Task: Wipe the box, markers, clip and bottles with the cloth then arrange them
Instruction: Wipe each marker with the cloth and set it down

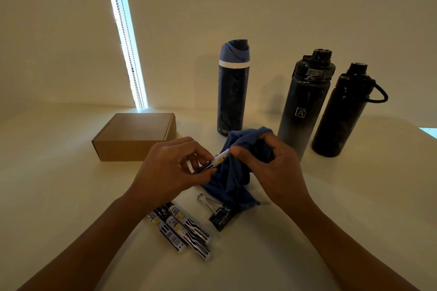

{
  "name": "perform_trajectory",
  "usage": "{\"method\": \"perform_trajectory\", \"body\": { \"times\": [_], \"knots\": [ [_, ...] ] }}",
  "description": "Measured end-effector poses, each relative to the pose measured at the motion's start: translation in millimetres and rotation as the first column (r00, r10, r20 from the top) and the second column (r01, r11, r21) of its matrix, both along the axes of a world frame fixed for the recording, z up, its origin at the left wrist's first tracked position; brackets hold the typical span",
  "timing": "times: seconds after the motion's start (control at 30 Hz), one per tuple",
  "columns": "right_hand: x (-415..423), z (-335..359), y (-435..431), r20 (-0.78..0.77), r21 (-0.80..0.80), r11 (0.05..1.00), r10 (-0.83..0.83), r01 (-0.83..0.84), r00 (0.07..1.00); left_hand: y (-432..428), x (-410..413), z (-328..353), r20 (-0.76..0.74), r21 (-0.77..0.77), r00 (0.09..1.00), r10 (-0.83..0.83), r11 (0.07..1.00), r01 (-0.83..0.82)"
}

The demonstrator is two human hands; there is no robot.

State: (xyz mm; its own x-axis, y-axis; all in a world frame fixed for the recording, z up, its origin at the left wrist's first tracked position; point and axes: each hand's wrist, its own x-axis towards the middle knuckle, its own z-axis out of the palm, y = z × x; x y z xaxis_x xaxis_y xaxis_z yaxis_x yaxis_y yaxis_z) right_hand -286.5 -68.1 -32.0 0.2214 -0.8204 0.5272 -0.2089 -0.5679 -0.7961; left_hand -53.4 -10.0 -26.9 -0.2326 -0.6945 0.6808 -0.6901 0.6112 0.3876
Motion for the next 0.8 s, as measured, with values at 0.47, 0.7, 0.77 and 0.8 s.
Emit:
{"method": "perform_trajectory", "body": {
  "times": [0.47,0.7,0.77,0.8],
  "knots": [
    [-1.4,1.6,2.9,-0.007,0.014,0.999,0.031,-0.031,0.999,-0.6,2.8,1.0,-0.004,-0.025,1.0,0.023,0.999,-0.023],
    [-1.3,1.5,2.8,0.001,-0.007,1.0,-0.024,0.024,1.0,-0.7,0.3,0.0,0.019,-0.047,1.0,0.015,0.999,-0.014],
    [-0.8,2.0,2.8,-0.013,-0.044,0.995,-0.09,0.089,0.996,-0.1,-0.3,1.3,0.007,-0.044,1.0,0.016,0.999,-0.016],
    [0.0,1.9,2.3,-0.014,-0.045,0.993,-0.109,0.108,0.994,0.2,-0.8,1.9,0.002,-0.043,1.0,0.013,0.999,-0.013]
  ]
}}
